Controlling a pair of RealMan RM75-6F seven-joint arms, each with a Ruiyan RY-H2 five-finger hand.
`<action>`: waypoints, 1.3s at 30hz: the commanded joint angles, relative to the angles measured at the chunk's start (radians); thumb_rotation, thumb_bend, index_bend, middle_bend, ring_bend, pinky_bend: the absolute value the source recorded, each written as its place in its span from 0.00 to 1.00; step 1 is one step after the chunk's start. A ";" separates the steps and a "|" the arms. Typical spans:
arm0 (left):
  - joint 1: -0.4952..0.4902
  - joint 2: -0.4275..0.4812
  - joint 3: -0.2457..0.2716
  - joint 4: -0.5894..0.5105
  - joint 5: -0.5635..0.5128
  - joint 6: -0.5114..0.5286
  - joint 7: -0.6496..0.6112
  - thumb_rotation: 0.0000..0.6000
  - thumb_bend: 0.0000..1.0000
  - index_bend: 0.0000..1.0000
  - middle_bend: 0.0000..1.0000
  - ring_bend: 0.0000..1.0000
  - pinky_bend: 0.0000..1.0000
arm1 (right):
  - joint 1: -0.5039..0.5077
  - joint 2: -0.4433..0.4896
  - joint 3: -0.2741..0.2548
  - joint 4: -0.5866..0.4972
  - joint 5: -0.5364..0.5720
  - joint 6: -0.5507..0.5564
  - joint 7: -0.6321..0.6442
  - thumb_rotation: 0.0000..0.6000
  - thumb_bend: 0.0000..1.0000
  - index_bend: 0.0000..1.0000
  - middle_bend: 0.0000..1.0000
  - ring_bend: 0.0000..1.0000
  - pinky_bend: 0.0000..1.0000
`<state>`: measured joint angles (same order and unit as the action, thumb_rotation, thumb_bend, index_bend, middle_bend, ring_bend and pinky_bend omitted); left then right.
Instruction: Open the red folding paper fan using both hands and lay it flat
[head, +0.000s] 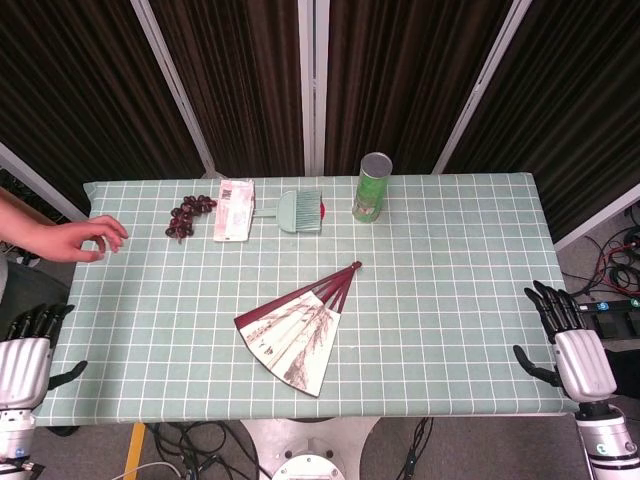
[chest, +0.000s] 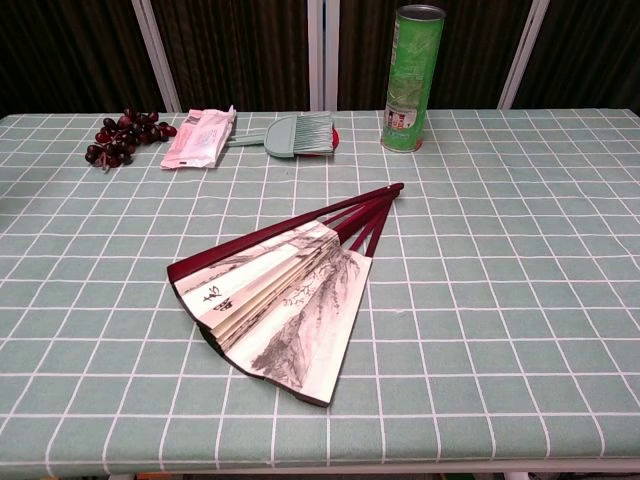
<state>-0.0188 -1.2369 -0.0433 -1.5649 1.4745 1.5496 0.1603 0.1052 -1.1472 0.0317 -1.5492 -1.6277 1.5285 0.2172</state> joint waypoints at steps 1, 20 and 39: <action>0.006 -0.004 0.007 0.002 0.004 0.006 0.000 1.00 0.00 0.18 0.17 0.12 0.17 | -0.001 0.001 0.001 -0.002 0.001 0.002 -0.001 1.00 0.24 0.00 0.00 0.00 0.00; -0.156 0.084 -0.072 -0.081 0.049 -0.150 -0.159 1.00 0.00 0.18 0.18 0.13 0.17 | 0.021 0.014 0.018 0.015 -0.013 0.007 0.036 1.00 0.24 0.00 0.00 0.00 0.00; -0.707 -0.085 -0.237 -0.012 -0.286 -0.845 -0.289 1.00 0.05 0.24 0.27 0.28 0.39 | 0.017 0.065 0.029 -0.019 0.012 0.017 0.021 1.00 0.24 0.00 0.00 0.00 0.00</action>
<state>-0.6560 -1.2658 -0.2595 -1.6089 1.2653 0.7753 -0.1644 0.1222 -1.0822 0.0611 -1.5684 -1.6163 1.5457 0.2379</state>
